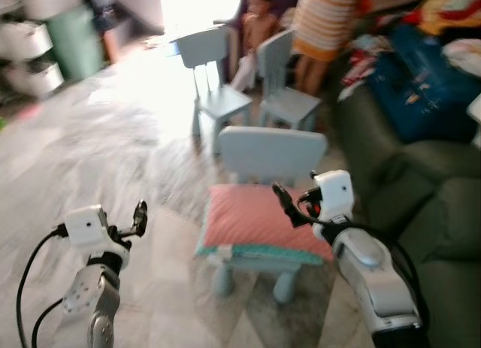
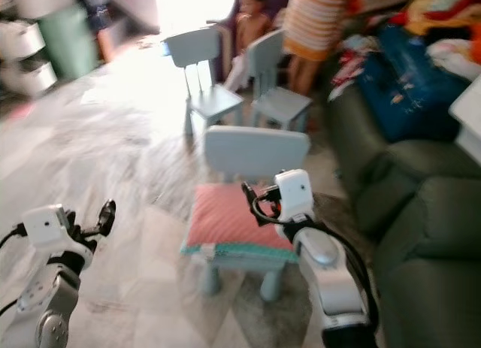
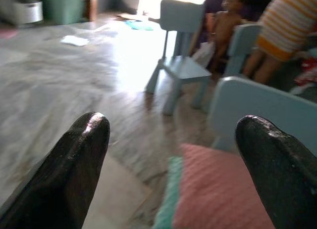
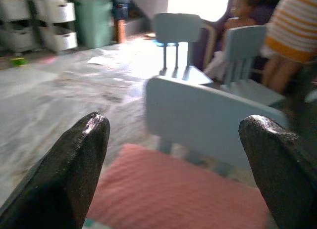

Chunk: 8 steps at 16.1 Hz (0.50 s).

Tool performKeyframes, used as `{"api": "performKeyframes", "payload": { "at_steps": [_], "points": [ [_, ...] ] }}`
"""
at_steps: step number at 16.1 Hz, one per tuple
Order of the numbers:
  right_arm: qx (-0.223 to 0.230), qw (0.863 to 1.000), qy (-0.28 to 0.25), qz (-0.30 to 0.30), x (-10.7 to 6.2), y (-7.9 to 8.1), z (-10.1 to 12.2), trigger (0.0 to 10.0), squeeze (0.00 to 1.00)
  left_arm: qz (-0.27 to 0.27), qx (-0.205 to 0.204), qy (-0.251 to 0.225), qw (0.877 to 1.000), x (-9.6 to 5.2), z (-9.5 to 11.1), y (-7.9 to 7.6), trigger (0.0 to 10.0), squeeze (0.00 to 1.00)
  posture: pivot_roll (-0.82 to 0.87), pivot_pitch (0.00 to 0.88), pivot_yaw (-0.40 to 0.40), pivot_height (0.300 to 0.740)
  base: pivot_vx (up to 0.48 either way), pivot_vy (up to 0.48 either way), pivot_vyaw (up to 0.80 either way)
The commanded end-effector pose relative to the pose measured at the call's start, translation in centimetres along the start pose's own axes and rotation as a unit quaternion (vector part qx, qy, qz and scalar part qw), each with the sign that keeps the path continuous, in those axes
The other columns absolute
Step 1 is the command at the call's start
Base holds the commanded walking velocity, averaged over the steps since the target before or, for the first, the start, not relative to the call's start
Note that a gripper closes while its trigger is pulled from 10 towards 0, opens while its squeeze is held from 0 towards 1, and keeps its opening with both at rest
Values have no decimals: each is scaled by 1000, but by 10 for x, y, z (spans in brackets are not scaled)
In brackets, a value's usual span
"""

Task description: Move the pillow to the sofa

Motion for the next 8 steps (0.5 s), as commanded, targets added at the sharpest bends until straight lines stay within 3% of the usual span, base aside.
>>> {"api": "performKeyframes", "payload": {
  "at_steps": [1,3,8],
  "points": [
    [-7,1000,-1,-17,-4,-8,0,10000,0,-8,0,13,1000,0,-8,-7,10000,0,-42,5,-19,740,480,0,0],
    [-9,1000,-3,-17,-4,-8,1,10000,0,-11,4,16,1000,1,-9,-9,10000,0,-44,5,-19,740,480,0,0],
    [-11,1000,-1,-18,-5,-9,0,10000,0,-4,-5,23,1000,4,-13,-12,10000,0,-45,5,-19,740,0,0,0]
  ]
}}
Point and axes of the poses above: a point about 5 cm out from each wrist's last joint towards the gripper, its own x axis pointing out of the wrist towards the gripper, its own z axis along the axis of the wrist's last joint, y = z × x, the point moved 2 cm from there along x, pointing out of the wrist towards the gripper, and after that the axes turned 7 degrees about -x, right-handed, at the moved point
